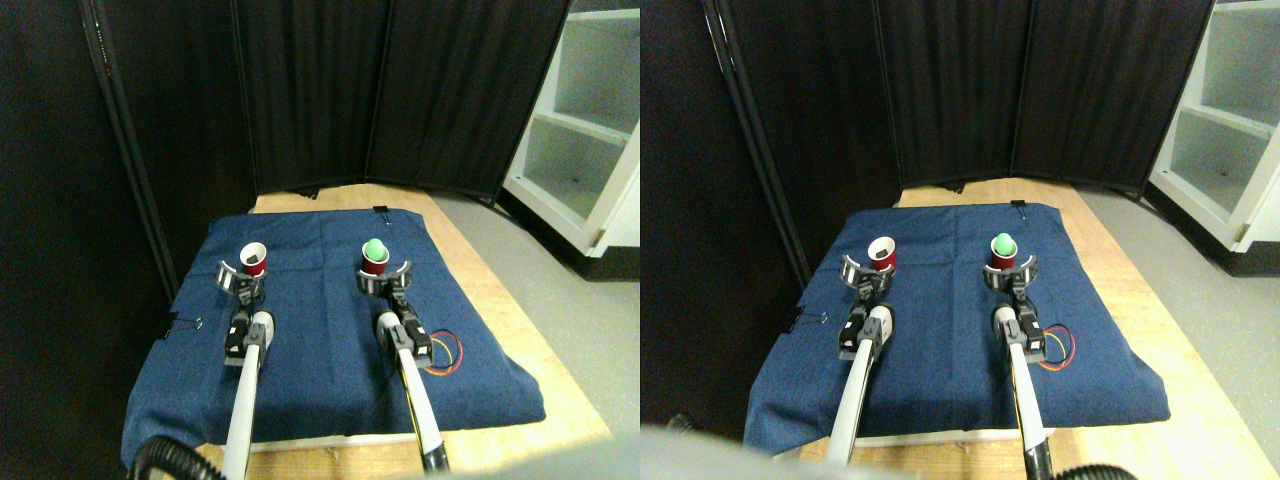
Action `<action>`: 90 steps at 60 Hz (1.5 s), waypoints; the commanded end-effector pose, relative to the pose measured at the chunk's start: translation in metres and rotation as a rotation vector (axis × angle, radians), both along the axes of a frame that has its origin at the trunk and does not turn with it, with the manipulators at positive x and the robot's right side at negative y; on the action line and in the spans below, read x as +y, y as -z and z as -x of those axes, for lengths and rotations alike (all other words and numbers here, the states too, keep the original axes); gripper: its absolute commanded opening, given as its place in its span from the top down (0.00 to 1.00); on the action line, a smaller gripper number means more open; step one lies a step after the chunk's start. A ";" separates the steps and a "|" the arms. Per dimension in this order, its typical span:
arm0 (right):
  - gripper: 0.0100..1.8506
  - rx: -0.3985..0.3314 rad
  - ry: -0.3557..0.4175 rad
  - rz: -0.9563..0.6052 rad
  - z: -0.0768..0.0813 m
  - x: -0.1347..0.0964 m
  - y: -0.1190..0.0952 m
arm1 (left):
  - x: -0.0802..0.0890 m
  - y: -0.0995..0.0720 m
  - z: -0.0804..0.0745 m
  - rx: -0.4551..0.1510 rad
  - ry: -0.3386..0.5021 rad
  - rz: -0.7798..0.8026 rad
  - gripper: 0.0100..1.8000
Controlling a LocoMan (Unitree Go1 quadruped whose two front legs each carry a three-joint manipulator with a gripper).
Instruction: Pour (bimanual)
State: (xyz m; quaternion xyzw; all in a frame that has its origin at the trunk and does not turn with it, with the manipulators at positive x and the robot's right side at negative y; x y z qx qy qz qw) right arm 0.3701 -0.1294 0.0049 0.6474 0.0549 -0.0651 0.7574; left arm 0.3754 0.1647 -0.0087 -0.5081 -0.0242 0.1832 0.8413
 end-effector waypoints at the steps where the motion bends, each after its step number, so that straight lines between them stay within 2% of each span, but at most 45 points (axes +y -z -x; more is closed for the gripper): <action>1: 0.36 -0.017 0.002 -0.009 -0.007 0.001 0.000 | -0.002 -0.004 -0.006 -0.050 -0.003 0.025 0.44; 8: 0.35 -0.011 0.006 -0.038 -0.010 0.000 0.001 | -0.003 -0.002 -0.007 -0.066 -0.023 0.048 0.42; 23: 0.41 -0.023 -0.001 -0.036 -0.016 -0.001 0.007 | 0.001 -0.001 -0.008 -0.112 -0.013 0.103 0.43; 28: 0.39 -0.035 -0.009 -0.021 -0.017 -0.001 0.008 | 0.001 0.001 -0.008 -0.118 -0.013 0.121 0.44; 32: 0.39 -0.035 -0.007 -0.022 -0.016 -0.001 0.007 | 0.000 0.003 -0.009 -0.117 -0.006 0.148 0.46; 37: 0.40 -0.028 0.000 -0.016 -0.014 0.000 0.006 | -0.011 0.003 -0.006 -0.110 -0.003 0.177 0.47; 45: 0.40 -0.026 0.002 -0.020 -0.010 0.001 0.002 | -0.023 -0.002 0.000 -0.081 0.020 0.228 0.45; 62: 0.41 -0.039 0.004 -0.046 -0.001 -0.002 -0.002 | -0.031 -0.002 -0.003 -0.065 0.054 0.276 0.45; 75: 0.44 -0.046 -0.003 -0.067 -0.001 -0.006 0.002 | -0.026 0.000 -0.006 -0.064 0.057 0.288 0.46; 90: 0.39 -0.012 0.013 -0.181 -0.009 -0.005 0.006 | -0.022 0.009 -0.011 -0.070 0.033 0.325 0.47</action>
